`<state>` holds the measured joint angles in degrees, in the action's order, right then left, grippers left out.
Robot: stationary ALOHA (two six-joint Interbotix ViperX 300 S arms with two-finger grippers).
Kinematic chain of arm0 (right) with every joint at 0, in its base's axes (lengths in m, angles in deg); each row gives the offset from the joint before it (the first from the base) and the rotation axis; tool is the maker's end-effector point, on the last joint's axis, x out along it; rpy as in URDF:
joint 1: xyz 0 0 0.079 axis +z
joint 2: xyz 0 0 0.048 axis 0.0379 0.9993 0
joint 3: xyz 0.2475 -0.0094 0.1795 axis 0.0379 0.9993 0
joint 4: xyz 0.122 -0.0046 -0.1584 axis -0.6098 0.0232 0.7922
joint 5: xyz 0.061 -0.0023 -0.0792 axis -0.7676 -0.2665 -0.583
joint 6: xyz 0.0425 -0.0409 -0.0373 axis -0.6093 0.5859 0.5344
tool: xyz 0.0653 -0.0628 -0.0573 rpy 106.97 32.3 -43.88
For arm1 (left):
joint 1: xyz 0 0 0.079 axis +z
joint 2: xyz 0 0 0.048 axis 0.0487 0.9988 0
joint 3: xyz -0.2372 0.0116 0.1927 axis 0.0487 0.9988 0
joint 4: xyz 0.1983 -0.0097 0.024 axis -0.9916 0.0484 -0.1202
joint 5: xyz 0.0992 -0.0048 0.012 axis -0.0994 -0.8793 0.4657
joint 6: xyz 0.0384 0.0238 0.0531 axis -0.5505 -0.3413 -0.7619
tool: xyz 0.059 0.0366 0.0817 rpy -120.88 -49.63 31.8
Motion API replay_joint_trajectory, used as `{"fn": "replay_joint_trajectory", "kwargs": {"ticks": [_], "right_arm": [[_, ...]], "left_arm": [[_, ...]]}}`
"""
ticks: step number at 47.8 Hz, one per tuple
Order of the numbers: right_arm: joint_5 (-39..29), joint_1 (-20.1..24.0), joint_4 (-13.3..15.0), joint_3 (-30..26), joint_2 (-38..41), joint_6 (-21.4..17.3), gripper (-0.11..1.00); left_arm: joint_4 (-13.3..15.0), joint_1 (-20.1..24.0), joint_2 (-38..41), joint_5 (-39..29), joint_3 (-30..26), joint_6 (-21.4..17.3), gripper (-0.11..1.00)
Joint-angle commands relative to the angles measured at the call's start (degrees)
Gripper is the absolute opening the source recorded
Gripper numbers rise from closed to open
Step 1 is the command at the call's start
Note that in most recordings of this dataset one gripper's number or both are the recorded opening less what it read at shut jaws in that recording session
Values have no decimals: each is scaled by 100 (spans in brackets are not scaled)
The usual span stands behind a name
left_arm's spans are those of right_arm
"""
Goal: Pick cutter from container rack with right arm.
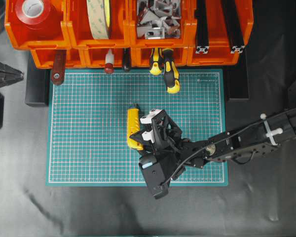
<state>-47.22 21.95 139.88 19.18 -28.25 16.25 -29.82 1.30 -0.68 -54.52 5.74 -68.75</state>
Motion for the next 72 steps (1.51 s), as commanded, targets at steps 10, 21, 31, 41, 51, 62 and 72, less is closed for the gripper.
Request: {"fn": "replay_joint_trajectory", "kwargs": {"ticks": [10, 21, 31, 41, 51, 62, 72], "right_arm": [[193, 44, -158, 211, 9, -545, 28], [158, 114, -167, 220, 0, -949, 73], [-149, 325, -167, 220, -167, -1213, 76], [-826, 510, -167, 334, -835, -1477, 76], [-1345, 677, -167, 668, -1802, -1881, 76], [-1371, 844, -158, 1213, -2900, -2619, 76], [-1371, 984, -149, 1635, -3727, -3146, 76]], "left_arm": [[-18, 9, 44, 18, -62, 18, 1], [-18, -9, 35, 18, -62, 26, 1], [-26, -26, 18, 18, -62, 26, 1], [-18, -26, 18, 18, -53, 26, 1], [-18, -26, 18, -70, -62, 26, 1], [-18, -79, -79, -105, -88, 26, 1], [-18, -123, -290, -387, -167, 26, 1]]}}
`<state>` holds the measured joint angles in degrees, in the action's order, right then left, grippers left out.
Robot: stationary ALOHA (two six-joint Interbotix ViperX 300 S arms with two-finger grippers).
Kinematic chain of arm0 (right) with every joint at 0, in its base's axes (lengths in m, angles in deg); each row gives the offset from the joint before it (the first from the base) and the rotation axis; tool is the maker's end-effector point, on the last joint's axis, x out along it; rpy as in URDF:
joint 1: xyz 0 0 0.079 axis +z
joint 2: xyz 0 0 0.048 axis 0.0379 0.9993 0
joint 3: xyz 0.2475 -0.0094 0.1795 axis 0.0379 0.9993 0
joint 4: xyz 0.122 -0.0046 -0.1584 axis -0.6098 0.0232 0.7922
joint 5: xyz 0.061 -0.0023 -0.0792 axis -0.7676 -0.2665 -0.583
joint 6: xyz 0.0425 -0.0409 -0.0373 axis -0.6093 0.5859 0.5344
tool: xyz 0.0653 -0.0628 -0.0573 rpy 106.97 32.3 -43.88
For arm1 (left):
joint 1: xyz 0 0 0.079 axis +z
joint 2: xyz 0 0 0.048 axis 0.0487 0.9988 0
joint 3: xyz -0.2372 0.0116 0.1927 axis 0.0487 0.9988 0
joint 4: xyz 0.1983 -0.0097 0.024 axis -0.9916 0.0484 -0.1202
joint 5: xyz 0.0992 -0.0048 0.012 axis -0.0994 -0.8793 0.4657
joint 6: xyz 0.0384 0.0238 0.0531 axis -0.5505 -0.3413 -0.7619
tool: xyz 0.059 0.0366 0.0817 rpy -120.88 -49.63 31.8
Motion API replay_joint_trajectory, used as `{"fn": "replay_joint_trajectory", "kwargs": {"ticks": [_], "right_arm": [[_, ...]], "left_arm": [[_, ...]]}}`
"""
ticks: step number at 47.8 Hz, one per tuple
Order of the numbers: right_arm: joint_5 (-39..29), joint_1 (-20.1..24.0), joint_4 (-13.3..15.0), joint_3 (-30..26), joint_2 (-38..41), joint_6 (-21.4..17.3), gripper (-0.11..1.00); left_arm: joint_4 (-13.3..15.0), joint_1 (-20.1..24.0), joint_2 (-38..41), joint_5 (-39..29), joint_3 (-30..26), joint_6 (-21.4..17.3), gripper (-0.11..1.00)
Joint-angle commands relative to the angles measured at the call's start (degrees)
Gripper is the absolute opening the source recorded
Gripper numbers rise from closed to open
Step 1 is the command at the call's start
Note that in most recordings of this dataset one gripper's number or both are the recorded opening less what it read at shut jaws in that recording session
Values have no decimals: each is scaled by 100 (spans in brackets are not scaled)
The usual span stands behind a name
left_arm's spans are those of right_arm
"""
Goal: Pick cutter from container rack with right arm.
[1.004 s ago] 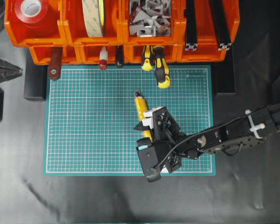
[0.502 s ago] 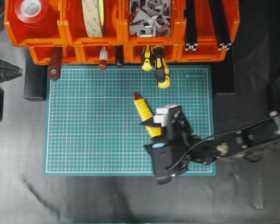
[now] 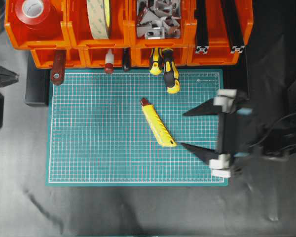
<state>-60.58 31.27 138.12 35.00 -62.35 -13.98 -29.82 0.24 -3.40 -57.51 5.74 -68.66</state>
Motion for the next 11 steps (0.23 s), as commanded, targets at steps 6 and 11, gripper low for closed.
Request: {"fn": "replay_joint_trajectory", "kwargs": {"ticks": [6, 11], "right_arm": [[-26, 79, 44, 272, -721, -343, 76], [18, 97, 44, 413, -1011, -448, 76]], "left_arm": [[-18, -18, -141, -316, -220, 18, 1], [-18, -18, -176, -396, -229, 18, 1]]}}
